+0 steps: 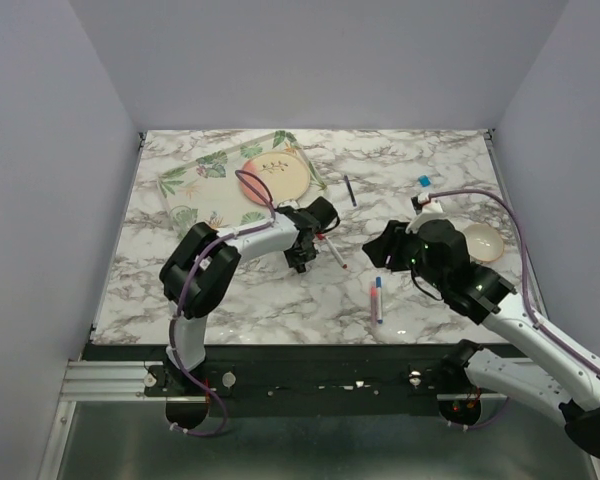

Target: Insert the pens into the pen caps

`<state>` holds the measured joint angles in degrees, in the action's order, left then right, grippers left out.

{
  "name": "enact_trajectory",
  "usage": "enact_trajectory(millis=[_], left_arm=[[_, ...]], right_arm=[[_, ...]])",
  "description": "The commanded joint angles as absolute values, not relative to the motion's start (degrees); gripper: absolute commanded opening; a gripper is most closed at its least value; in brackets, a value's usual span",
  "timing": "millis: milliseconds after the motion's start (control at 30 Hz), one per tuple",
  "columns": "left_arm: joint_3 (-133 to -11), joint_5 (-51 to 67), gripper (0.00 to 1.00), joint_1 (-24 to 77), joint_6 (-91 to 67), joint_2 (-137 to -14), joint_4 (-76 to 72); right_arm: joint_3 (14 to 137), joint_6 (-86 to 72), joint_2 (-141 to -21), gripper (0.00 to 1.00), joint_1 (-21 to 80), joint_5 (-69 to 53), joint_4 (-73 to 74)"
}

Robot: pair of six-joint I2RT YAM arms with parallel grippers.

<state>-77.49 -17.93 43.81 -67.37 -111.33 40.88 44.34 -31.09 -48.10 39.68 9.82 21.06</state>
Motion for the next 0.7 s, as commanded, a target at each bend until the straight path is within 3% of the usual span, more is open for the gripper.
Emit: enact_trajectory(millis=[0, 333, 667], left_arm=[[-73.8, -22.1, 0.0, 45.1, -63.2, -105.7, 44.7], [-60.7, -19.3, 0.0, 50.9, -46.8, -86.1, 29.9], [-52.9, -13.3, 0.0, 53.0, -39.4, -70.9, 17.0]], right_arm=[[43.4, -34.5, -50.2, 0.58, 39.4, 5.5, 16.0], [44.0, -43.6, -58.3, 0.62, 37.7, 0.4, 5.9], [47.8, -46.9, -73.4, 0.62, 37.4, -17.7, -3.6]])
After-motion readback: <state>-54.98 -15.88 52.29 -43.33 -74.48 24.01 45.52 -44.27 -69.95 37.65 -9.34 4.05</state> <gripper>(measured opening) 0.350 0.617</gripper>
